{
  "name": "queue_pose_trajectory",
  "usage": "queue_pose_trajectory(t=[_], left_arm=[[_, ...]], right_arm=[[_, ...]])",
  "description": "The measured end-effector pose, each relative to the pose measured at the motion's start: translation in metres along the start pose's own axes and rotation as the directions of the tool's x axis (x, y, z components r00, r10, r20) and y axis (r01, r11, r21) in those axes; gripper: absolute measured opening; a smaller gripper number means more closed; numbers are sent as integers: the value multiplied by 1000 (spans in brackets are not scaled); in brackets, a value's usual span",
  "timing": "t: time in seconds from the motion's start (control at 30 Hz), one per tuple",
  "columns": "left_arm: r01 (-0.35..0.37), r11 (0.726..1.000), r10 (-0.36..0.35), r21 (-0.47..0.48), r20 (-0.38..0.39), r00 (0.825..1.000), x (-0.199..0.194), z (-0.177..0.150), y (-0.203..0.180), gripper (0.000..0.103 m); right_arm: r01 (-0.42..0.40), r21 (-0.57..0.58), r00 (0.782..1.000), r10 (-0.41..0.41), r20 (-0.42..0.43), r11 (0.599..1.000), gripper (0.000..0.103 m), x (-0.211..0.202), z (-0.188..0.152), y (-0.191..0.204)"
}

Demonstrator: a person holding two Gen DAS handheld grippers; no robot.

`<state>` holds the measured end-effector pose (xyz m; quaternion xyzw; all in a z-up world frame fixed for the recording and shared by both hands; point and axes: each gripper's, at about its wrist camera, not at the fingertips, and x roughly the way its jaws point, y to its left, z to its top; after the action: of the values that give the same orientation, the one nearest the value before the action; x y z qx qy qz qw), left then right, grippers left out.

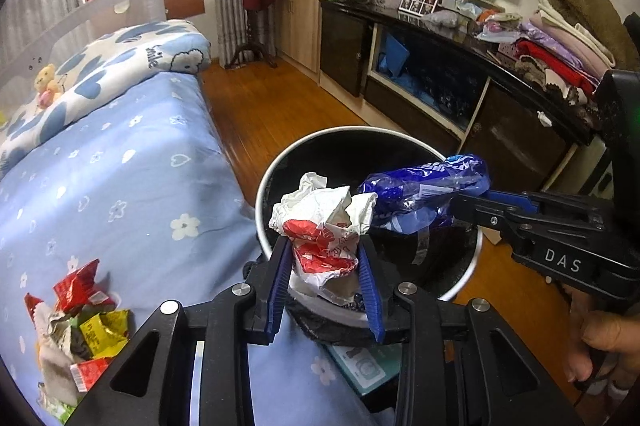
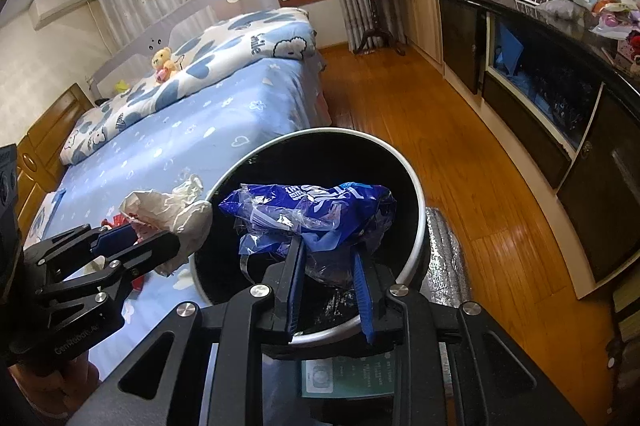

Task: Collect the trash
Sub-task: 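Carry the tissue and blue wrapper in both tools over the trash bin, then open both tools to drop the tissue and wrapper into the bin, then grasp the green squeeze pouch with the left tool while the right tool grasps the red carton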

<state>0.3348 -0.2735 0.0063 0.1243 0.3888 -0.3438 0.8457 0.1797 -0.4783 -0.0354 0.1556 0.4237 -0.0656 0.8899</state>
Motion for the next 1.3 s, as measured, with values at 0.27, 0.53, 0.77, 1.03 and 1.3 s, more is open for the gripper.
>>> queue_pose_trajectory(t=[0.27, 0.53, 0.77, 1.03, 1.3], left_arm=[[-4, 1000, 5, 20, -28, 1000, 13, 18, -8, 43], [-16, 1000, 16, 10, -16, 1000, 4, 9, -12, 61], [-17, 997, 19, -78, 19, 1000, -18, -24, 1, 61], [-52, 980, 61, -191, 41, 997, -54, -75, 26, 61], [-105, 963, 117, -250, 35, 993, -89, -120, 42, 61]], right_arm=[[-1, -1, 999, 1, -38, 1000, 28, 10, 7, -10], [-15, 7, 999, 15, -42, 1000, 43, 7, 11, -11], [-52, 50, 999, 52, 7, 997, 49, -8, 4, -9], [-117, 37, 991, 114, 72, 992, 61, -28, -8, 21], [-178, -7, 981, 178, 76, 984, 69, -30, -27, 63]])
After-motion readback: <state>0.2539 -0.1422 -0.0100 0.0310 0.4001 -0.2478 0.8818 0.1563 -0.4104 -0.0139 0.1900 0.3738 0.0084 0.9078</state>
